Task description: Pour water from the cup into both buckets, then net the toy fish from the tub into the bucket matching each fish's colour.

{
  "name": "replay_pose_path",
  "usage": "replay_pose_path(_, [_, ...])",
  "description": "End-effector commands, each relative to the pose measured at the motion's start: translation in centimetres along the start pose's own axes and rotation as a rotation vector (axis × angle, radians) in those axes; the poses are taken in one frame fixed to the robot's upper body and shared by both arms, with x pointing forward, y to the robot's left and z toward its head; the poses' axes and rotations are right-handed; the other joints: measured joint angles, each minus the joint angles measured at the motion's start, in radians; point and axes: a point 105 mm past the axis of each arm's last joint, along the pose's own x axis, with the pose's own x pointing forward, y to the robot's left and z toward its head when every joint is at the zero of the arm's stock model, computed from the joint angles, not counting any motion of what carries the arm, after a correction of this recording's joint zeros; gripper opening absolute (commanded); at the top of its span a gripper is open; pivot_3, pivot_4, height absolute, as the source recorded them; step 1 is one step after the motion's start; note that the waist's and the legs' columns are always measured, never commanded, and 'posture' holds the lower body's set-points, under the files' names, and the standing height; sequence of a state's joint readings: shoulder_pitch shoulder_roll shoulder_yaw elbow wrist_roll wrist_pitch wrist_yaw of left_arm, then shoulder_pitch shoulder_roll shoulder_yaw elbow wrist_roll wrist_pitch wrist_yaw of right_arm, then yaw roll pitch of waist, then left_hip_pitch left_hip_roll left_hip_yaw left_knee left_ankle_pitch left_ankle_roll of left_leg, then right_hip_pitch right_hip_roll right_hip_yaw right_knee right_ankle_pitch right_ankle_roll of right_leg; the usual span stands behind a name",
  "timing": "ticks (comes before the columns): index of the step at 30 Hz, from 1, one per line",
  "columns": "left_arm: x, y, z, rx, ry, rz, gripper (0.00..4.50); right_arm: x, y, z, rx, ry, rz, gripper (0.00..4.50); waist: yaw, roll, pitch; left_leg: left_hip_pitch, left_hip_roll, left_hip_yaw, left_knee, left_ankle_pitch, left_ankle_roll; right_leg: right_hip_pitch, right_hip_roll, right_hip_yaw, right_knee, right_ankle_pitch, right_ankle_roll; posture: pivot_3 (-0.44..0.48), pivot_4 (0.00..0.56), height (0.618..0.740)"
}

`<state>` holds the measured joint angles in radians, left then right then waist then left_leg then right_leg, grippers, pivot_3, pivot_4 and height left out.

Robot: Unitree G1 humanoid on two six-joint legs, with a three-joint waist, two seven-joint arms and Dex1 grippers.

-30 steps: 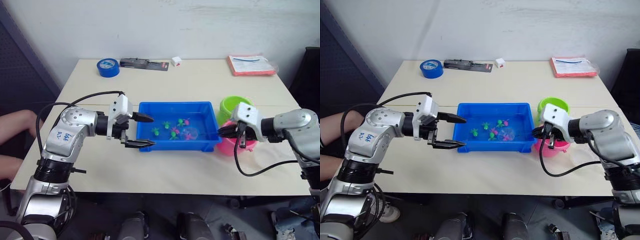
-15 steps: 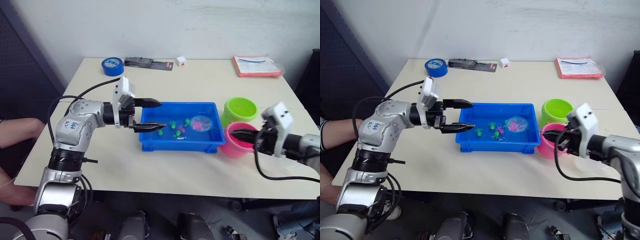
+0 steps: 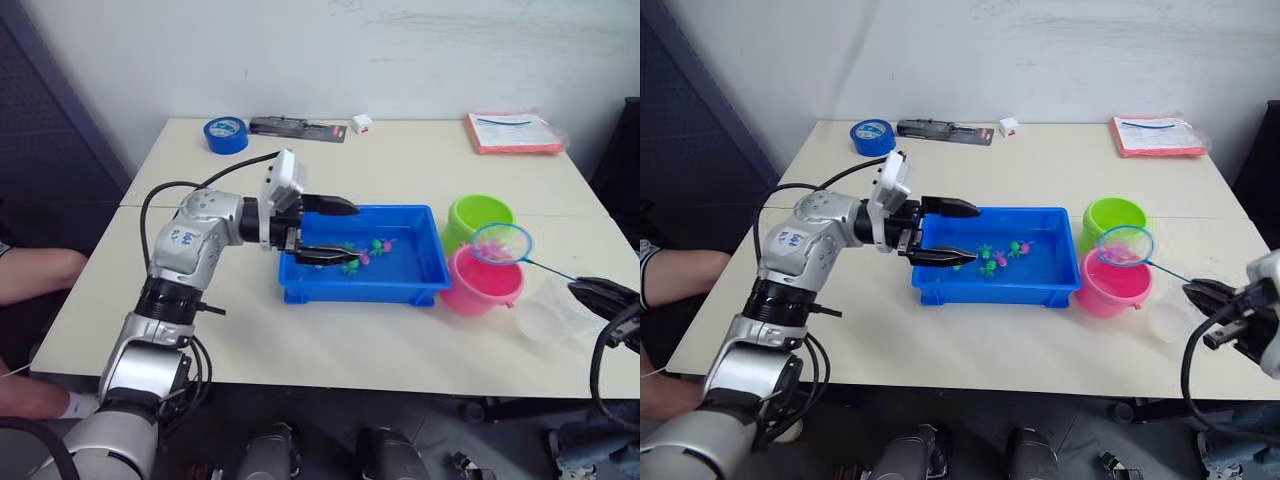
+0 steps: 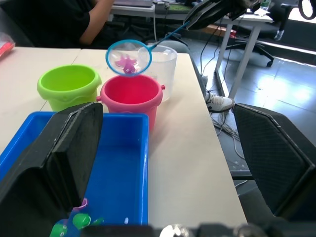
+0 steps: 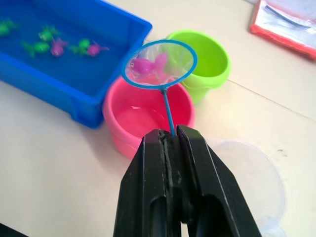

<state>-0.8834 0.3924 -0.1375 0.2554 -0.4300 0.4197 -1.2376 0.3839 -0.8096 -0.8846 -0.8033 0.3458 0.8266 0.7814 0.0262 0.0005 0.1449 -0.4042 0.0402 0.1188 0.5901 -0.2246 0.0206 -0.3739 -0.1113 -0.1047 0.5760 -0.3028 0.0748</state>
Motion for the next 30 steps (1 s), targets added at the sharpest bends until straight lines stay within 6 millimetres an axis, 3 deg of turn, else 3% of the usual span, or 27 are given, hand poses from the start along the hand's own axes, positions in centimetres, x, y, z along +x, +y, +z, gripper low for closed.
replay_pose_path(1, [0.4,0.1,0.8,0.045,-0.009,-0.027,4.50,0.1,-0.5,1.7,-0.399,-0.023,-0.091,0.80,-0.001,0.000,0.000,0.000,0.000,0.000,-0.001,0.000,0.000,0.001,0.001,-0.001,-0.002,0.000,0.000,0.000,0.150,0.740])
replay_pose_path(4, [0.6,0.2,0.9,0.050,-0.011,-0.031,4.50,0.5,-0.4,1.5,-0.704,0.007,-0.097,0.80,-0.002,0.000,0.000,0.000,-0.003,0.000,-0.001,-0.001,0.001,0.001,0.000,-0.002,-0.004,0.000,0.000,0.000,0.150,0.740])
replay_pose_path(6, [0.6,0.3,1.0,0.052,-0.015,-0.031,4.50,0.9,-0.2,1.5,-1.017,0.023,-0.073,0.80,-0.002,-0.001,0.001,0.000,-0.005,0.000,0.000,-0.001,0.002,0.001,0.000,-0.002,-0.006,0.000,0.000,0.000,0.150,0.740])
replay_pose_path(8, [0.6,0.4,1.0,0.053,-0.015,-0.031,4.50,1.2,0.1,0.4,-1.218,0.051,-0.012,0.80,-0.002,-0.001,0.001,0.000,-0.005,0.000,0.000,-0.001,0.002,0.000,0.000,-0.002,-0.009,0.000,-0.001,0.000,0.150,0.740])
replay_pose_path(12, [0.5,0.4,0.8,0.060,-0.010,-0.026,4.50,1.1,-0.8,0.1,-1.260,0.050,-0.037,0.80,0.000,-0.002,0.002,0.000,-0.006,-0.002,0.000,-0.002,0.003,0.000,-0.001,-0.003,-0.012,-0.001,-0.002,0.000,0.150,0.740])
replay_pose_path(17, [0.3,0.5,0.7,0.061,-0.009,-0.013,4.50,1.1,-2.7,2.2,-1.311,0.009,-0.128,0.80,-0.002,-0.002,0.002,0.001,-0.007,-0.001,0.000,-0.002,0.004,0.006,-0.002,0.000,-0.010,0.000,-0.001,0.000,0.150,0.740])
replay_pose_path(22, [0.1,0.4,0.7,0.064,-0.005,0.001,4.50,1.6,0.1,-0.1,-1.323,0.000,0.080,0.80,0.001,-0.002,0.002,0.002,-0.006,-0.004,0.000,-0.001,0.004,0.008,-0.002,0.000,-0.010,0.000,-0.001,0.000,0.150,0.740])
replay_pose_path(26, [-0.2,0.5,0.6,0.065,0.003,0.015,4.50,1.6,-0.2,-1.0,-1.339,0.025,0.106,0.80,-0.001,-0.002,0.002,0.001,-0.007,-0.004,0.000,-0.002,0.004,0.008,-0.002,0.000,-0.010,0.000,0.000,0.000,0.150,0.740])
replay_pose_path(30, [-0.5,0.6,0.6,0.070,0.008,0.027,4.50,1.7,-2.5,0.7,-1.334,0.010,-0.023,0.80,-0.004,-0.002,0.002,0.002,-0.007,-0.004,0.001,-0.001,0.004,0.009,-0.002,0.000,-0.009,0.000,-0.001,0.000,0.150,0.740])
